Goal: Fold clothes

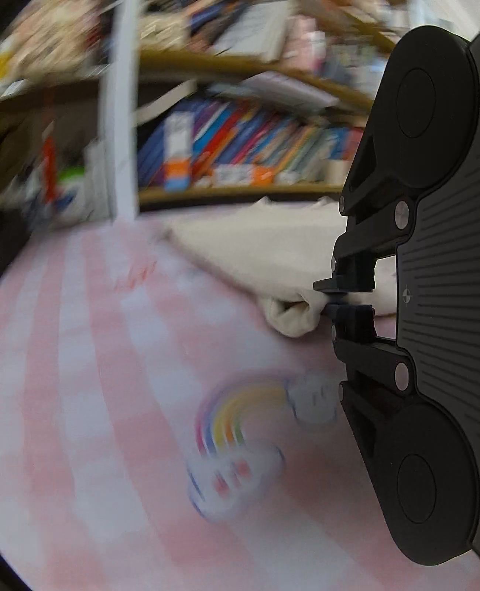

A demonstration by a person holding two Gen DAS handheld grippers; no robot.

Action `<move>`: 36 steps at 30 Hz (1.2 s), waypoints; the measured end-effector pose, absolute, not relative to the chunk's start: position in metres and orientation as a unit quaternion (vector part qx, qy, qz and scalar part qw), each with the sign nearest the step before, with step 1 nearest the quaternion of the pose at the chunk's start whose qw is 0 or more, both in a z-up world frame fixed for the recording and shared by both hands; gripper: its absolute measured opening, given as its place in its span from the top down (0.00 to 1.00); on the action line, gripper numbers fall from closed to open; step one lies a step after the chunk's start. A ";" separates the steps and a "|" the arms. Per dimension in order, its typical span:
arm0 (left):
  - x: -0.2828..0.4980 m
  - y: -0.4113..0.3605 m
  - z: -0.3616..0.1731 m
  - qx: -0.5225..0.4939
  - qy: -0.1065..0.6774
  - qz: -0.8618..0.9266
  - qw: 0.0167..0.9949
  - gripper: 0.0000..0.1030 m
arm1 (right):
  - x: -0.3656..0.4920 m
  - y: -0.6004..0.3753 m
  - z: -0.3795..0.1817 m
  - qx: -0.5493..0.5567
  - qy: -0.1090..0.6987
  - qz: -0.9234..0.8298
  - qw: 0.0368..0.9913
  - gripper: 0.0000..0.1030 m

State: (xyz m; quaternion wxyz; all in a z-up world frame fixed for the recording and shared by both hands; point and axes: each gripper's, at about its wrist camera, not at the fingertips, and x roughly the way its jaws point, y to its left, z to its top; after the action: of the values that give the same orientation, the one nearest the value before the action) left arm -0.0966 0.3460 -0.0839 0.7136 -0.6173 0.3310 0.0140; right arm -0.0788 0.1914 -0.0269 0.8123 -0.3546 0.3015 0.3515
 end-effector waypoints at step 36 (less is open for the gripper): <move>-0.035 0.347 -0.085 -0.546 0.399 -0.060 0.734 0.92 | 0.014 0.187 0.013 -0.249 0.442 0.265 0.820 0.50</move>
State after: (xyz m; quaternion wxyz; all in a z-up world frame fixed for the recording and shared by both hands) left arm -0.0354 0.3466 -0.0853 0.7339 -0.5465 0.3989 -0.0599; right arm 0.0142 0.1872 0.0129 0.8202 -0.2491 0.4417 0.2648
